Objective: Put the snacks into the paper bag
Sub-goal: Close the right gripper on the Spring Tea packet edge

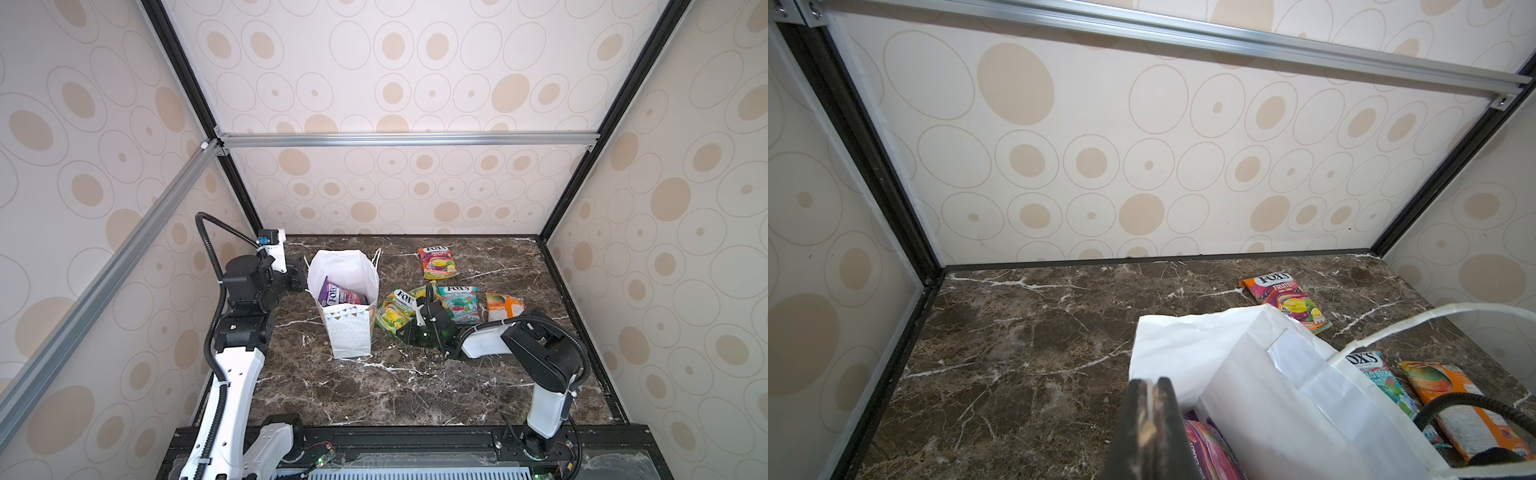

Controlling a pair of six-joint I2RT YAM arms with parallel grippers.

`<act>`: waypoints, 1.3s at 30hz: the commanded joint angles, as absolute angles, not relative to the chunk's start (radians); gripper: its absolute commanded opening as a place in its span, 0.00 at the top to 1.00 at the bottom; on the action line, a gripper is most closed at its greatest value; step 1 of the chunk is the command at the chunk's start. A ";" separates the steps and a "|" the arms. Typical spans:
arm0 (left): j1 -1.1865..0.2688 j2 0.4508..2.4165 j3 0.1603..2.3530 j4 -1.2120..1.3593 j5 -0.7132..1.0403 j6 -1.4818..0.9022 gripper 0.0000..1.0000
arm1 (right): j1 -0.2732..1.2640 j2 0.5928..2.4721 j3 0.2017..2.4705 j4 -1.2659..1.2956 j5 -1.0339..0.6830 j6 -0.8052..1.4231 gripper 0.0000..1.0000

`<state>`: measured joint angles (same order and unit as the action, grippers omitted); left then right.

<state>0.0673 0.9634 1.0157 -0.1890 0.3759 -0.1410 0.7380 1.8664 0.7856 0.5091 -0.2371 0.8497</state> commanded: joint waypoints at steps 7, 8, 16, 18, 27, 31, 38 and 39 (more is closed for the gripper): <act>0.074 0.941 1.023 -0.157 0.382 -0.130 1.00 | 0.731 1.845 0.792 0.489 -0.219 0.841 0.97; 0.073 0.943 1.023 -0.157 0.382 -0.130 1.00 | 0.730 1.841 0.792 0.485 -0.218 0.838 0.98; 0.073 0.942 1.025 -0.158 0.382 -0.127 1.00 | 0.731 1.824 0.781 0.476 -0.213 0.831 1.00; 0.074 0.942 1.025 -0.160 0.379 -0.127 1.00 | 0.731 1.812 0.779 0.466 -0.209 0.829 1.00; 0.074 0.943 1.025 -0.159 0.384 -0.129 1.00 | 0.730 1.690 0.787 0.282 -0.131 0.715 1.00; 0.074 0.943 1.025 -0.158 0.383 -0.129 1.00 | 0.730 1.644 0.813 0.178 -0.109 0.649 1.00; 0.074 0.946 1.026 -0.159 0.387 -0.129 1.00 | 0.730 1.587 0.846 0.102 -0.110 0.609 1.00; 0.073 0.948 1.026 -0.160 0.385 -0.130 1.00 | 0.730 1.583 0.853 0.093 -0.117 0.609 1.00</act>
